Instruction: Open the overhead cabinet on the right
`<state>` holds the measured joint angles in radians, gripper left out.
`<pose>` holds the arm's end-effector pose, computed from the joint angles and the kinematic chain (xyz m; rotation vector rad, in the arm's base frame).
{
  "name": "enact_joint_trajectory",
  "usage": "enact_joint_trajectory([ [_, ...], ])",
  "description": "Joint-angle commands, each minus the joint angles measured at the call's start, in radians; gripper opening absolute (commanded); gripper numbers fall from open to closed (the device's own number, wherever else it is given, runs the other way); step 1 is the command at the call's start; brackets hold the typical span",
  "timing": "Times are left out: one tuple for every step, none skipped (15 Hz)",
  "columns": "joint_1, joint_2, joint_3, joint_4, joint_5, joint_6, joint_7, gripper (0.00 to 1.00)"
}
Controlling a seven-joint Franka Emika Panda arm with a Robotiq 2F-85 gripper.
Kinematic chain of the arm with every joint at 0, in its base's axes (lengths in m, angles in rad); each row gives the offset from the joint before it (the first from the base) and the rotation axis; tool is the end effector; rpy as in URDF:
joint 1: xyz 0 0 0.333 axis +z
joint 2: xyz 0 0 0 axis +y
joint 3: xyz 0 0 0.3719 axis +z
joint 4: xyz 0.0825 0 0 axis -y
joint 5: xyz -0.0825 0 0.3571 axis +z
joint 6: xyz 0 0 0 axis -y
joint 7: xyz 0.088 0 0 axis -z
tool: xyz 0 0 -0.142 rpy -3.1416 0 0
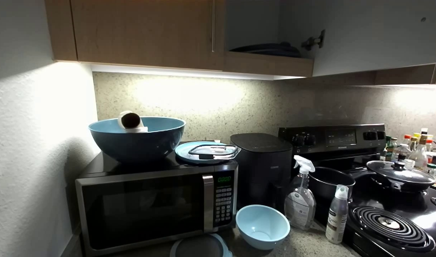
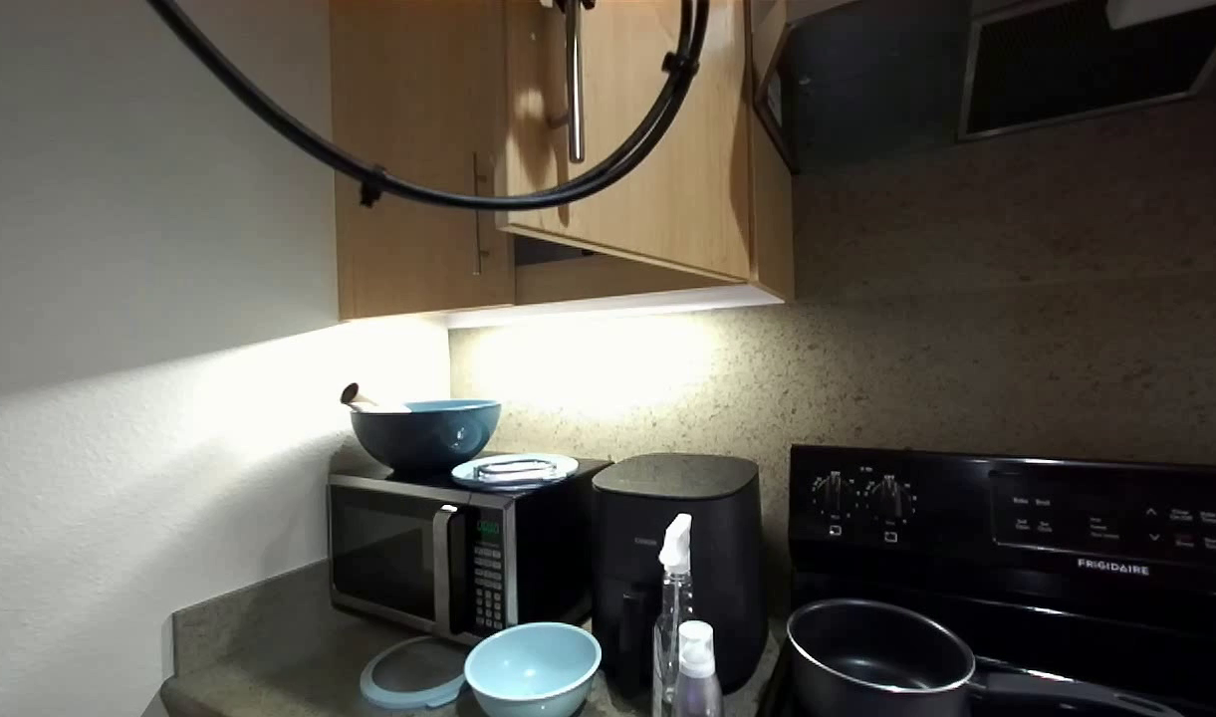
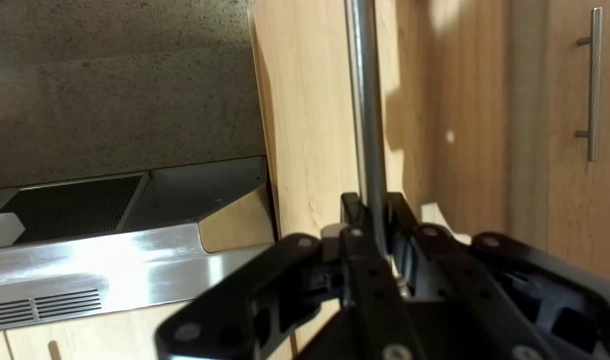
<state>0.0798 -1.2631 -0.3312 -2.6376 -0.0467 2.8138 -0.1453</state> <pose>0.1607 -0.1286 0.7212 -2.3082 0.1376 -1.9946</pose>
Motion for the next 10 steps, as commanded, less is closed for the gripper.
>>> enact_joint_trajectory([
  [-0.056, 0.015, -0.151, 0.032, 0.02, -0.073, -0.068, 0.06],
  [-0.026, 0.013, -0.185, 0.056, 0.026, -0.094, -0.1, 0.06],
  [0.001, 0.011, -0.218, 0.078, 0.029, -0.116, -0.134, 0.06],
  [0.029, 0.009, -0.251, 0.104, 0.034, -0.138, -0.168, 0.06],
  [0.056, 0.007, -0.281, 0.129, 0.037, -0.164, -0.2, 0.06],
  [0.08, 0.005, -0.302, 0.154, 0.043, -0.189, -0.225, 0.06],
  [0.102, 0.003, -0.32, 0.176, 0.047, -0.21, -0.248, 0.06],
  [0.123, 0.001, -0.336, 0.196, 0.052, -0.232, -0.269, 0.06],
  [0.139, -0.002, -0.35, 0.213, 0.054, -0.252, -0.287, 0.06],
  [0.148, -0.002, -0.353, 0.226, 0.053, -0.265, -0.296, 0.39],
])
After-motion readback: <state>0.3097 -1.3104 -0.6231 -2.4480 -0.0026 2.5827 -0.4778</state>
